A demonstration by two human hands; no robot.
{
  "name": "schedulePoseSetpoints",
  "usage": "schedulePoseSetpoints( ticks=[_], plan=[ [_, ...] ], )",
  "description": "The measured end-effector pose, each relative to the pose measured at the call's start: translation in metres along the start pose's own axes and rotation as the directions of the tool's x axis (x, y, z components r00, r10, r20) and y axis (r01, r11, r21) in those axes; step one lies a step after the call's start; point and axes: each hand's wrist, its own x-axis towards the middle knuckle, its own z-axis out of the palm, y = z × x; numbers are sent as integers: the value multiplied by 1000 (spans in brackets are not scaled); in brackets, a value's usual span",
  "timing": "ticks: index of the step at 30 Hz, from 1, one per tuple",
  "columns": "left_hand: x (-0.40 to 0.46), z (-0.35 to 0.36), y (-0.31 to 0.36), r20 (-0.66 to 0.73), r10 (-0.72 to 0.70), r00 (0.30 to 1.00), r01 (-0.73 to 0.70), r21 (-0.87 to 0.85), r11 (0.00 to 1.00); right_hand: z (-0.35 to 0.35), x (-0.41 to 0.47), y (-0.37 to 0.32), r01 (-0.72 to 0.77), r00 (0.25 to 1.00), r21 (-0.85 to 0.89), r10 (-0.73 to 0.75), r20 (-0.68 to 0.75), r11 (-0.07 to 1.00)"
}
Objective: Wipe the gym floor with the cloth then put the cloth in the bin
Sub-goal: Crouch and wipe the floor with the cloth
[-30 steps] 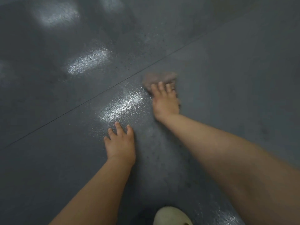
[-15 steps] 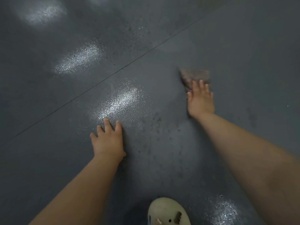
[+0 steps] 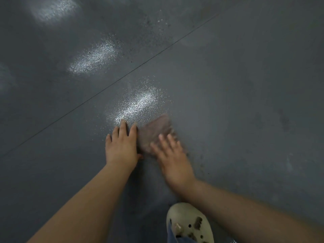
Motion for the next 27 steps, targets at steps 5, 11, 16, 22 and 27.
schedulePoseSetpoints(
  ticks=[5,11,16,22,27],
  plan=[
    [-15,10,-3,35,21,999,-22,20,1000,-5,-14,32,294,956,-102,-294,10,950],
    [-33,18,6,68,23,997,-22,-16,1000,-37,4,127,-63,998,-147,64,0,987],
    [-38,22,22,62,34,997,-31,-58,998,-44,-1,144,-506,852,68,511,-112,860],
    [-38,23,27,71,14,997,-6,-105,994,-6,-31,47,-357,922,79,365,-132,931],
    [-39,22,21,81,48,996,-42,-72,997,-8,-65,64,171,985,-76,-171,12,982]
  ],
)
